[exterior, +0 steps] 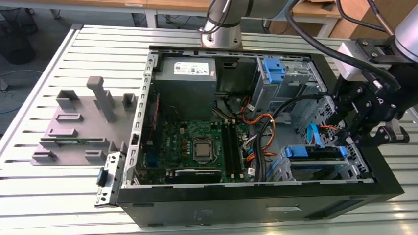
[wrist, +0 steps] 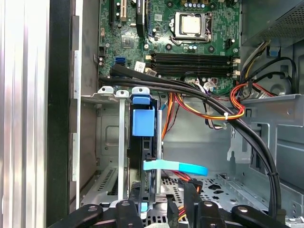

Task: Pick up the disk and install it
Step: 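Insert the second disk wire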

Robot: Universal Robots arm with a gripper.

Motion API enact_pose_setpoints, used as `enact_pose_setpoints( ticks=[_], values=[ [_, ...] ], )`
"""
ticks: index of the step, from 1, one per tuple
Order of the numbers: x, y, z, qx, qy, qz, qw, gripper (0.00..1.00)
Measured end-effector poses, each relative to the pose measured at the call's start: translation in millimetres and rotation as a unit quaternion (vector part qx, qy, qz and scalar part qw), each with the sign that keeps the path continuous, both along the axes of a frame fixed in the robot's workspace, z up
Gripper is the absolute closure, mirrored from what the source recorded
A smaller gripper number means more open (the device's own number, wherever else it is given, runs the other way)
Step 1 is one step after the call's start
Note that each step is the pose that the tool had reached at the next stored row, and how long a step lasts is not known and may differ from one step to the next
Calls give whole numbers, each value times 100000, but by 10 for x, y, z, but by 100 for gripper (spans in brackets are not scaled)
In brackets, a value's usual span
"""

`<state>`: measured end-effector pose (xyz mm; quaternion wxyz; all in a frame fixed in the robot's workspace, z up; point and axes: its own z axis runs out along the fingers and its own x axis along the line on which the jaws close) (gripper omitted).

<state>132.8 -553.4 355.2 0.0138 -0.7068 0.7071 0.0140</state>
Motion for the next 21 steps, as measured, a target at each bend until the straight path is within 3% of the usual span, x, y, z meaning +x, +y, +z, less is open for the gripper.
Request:
enact_pose_setpoints(
  ticks=[12,21],
  values=[
    [172,2,-25,4,2,0,100000,52],
    [230,2,-119,-4,0,-6,100000,52]
  ],
)
